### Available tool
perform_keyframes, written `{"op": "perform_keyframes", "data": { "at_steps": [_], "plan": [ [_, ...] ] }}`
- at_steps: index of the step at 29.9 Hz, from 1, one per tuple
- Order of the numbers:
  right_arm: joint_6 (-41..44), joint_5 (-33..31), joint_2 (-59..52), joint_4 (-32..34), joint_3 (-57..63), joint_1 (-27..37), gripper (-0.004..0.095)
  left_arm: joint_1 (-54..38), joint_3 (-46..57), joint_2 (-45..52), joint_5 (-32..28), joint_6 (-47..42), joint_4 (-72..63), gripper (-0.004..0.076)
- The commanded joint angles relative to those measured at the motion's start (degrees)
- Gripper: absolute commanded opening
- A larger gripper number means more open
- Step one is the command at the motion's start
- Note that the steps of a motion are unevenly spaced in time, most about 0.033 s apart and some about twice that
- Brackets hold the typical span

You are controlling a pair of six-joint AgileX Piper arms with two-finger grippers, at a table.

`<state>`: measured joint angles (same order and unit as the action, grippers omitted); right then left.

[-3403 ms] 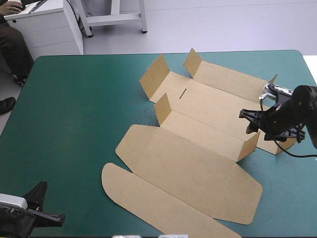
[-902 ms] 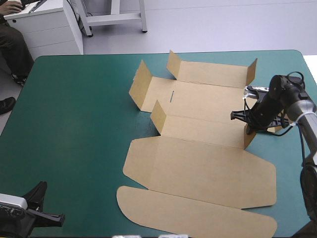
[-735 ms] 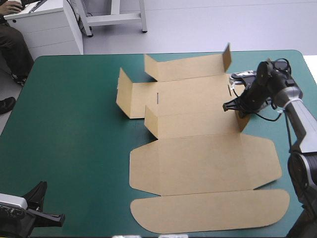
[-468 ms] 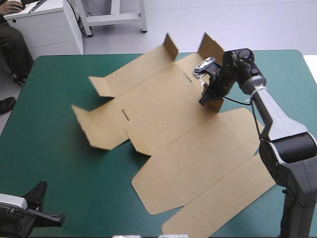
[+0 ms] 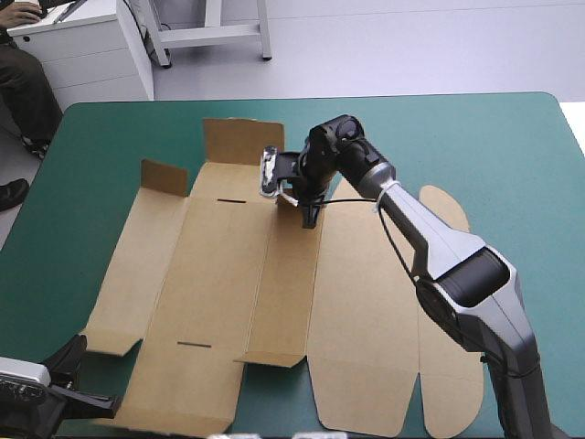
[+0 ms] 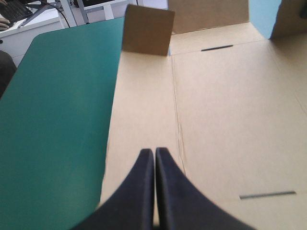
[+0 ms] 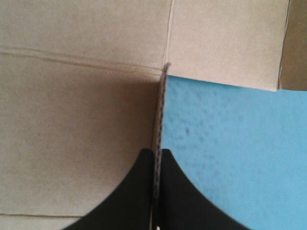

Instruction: Fold the box

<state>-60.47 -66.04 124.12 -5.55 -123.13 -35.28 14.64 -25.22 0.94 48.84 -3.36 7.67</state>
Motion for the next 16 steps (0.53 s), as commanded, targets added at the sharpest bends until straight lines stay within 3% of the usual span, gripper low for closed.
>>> {"op": "perform_keyframes", "data": {
  "at_steps": [1,11,16],
  "plan": [
    [-5.1,3.2,-3.9,-2.8,-2.1,-2.8,-0.002,0.1,-1.8,0.7,-4.0,-0.3,0.2,-0.001],
    [-3.3,3.3,-3.9,-1.6,-2.1,-5.0,-0.0016,0.1,-1.8,0.7,-4.0,-0.3,0.2,-0.001],
    [-2.3,3.4,-3.9,-1.1,-2.1,-5.0,0.0083,0.1,-1.8,0.7,-4.0,-0.3,0.2,-0.001]
  ]
}}
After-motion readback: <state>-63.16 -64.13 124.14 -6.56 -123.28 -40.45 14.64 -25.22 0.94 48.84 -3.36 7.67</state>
